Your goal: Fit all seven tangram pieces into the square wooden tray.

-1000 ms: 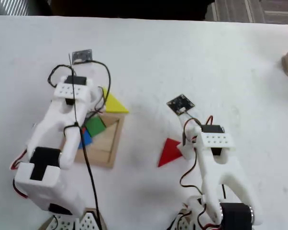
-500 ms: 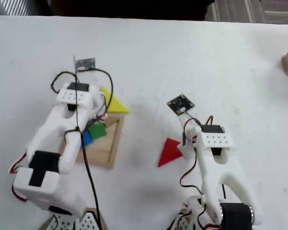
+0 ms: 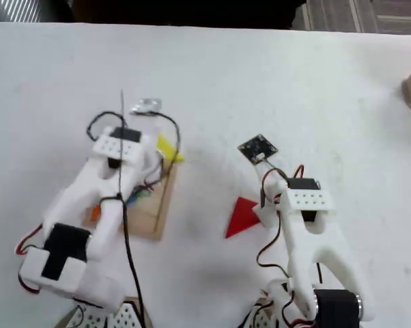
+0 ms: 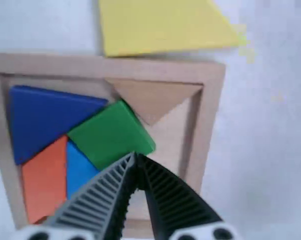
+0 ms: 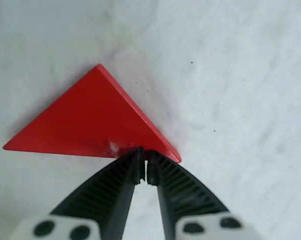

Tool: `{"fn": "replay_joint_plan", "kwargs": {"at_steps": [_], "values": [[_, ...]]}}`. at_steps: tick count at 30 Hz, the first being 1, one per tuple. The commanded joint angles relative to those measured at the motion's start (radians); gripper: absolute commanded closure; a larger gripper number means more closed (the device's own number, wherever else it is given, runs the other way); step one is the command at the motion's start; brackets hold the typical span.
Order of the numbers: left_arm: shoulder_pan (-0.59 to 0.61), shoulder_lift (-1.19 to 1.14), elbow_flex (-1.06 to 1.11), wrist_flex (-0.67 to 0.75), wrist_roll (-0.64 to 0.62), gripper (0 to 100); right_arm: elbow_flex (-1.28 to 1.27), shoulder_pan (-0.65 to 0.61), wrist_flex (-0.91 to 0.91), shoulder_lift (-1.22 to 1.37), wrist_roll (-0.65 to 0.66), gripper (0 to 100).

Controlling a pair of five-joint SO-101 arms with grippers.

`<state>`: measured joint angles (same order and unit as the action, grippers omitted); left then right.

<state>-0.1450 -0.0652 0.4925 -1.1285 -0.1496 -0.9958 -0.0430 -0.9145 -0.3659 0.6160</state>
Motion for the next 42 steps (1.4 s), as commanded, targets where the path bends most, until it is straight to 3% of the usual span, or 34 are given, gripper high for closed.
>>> {"fn": "replay_joint_plan", "kwargs": {"at_steps": [1, 6, 10, 18, 24, 29, 35, 42], "values": [[-0.065, 0.147, 0.084, -0.003, 0.026, 98, -0.002, -0.012, -0.002, -0.016, 0.012, 98.1], [-0.07, 0.249, 0.204, 0.095, 0.038, 98, -0.002, -0.012, -0.002, -0.016, 0.012, 98.1], [-0.064, 0.186, 0.21, 0.138, 0.04, 98, -0.002, -0.012, -0.002, -0.016, 0.012, 98.1], [-0.019, -0.007, 0.081, 0.13, 0.095, 98, -0.002, -0.008, -0.005, -0.018, 0.012, 98.1], [0.096, -0.044, 0.006, 0.137, 0.095, 98, -0.002, -0.007, -0.007, -0.018, 0.012, 98.1], [0.105, -0.03, -0.008, 0.091, 0.103, 98, -0.002, -0.007, -0.007, -0.018, 0.012, 98.1], [0.025, 0.148, 0.083, 0.032, 0.103, 98, -0.002, -0.007, -0.007, -0.018, 0.012, 98.1], [0.059, 0.357, 0.319, 0.11, 0.104, 98, -0.002, -0.007, -0.007, -0.018, 0.009, 98.1]]}}
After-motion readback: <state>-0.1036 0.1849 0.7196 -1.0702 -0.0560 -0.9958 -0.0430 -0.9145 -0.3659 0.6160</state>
